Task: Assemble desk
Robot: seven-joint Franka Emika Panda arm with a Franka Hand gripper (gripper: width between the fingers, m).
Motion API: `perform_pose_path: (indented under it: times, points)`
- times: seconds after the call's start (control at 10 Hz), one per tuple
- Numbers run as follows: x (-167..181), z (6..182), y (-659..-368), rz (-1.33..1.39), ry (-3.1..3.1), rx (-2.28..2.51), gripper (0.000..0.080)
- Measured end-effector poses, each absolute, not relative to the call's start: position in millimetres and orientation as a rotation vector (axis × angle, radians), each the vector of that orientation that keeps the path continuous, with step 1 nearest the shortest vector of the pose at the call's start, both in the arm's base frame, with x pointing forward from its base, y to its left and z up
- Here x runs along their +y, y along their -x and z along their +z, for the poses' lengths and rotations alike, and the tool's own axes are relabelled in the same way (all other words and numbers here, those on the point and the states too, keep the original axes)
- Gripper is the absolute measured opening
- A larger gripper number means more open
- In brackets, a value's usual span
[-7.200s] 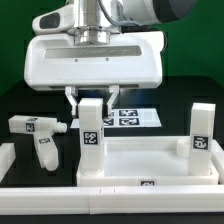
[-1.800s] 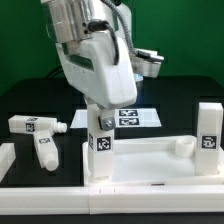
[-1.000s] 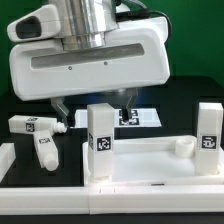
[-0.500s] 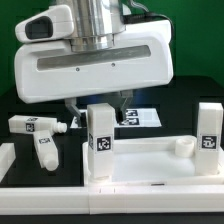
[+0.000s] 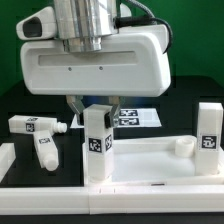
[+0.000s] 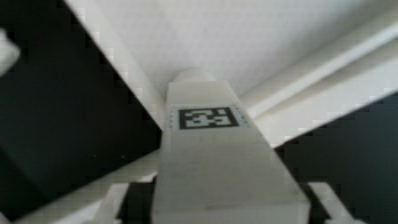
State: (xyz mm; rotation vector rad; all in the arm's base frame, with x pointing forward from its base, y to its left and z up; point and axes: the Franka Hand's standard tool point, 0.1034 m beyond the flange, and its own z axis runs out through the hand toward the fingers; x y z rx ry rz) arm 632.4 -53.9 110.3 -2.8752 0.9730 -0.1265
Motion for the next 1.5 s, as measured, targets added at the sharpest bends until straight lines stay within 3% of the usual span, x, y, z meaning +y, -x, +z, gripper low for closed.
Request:
perform_pose_path:
  times: [0.3,0.6,0.7,0.8,0.9,1.0,1.1,1.5]
  points:
    - [-54.0,110.2,-632.0,-0.108,2.775,1.21,0.0289]
    - [-48.5,112.3,-628.1,-0.03,2.349,1.864,0.0289]
    - [-47.1,111.3,-627.9,-0.027,2.361,1.844,0.0289]
    - [-46.7,110.7,-627.7,-0.036,2.439,1.747,0.0364]
    - [-45.4,110.8,-628.0,-0.059,2.596,1.525,0.0364]
    - [-45.5,111.7,-628.8,-0.078,2.75,1.242,0.0561]
    - [-45.1,112.9,-629.9,-0.089,2.826,1.057,0.0625]
    - [-47.8,112.9,-630.3,-0.121,2.981,0.588,0.0649]
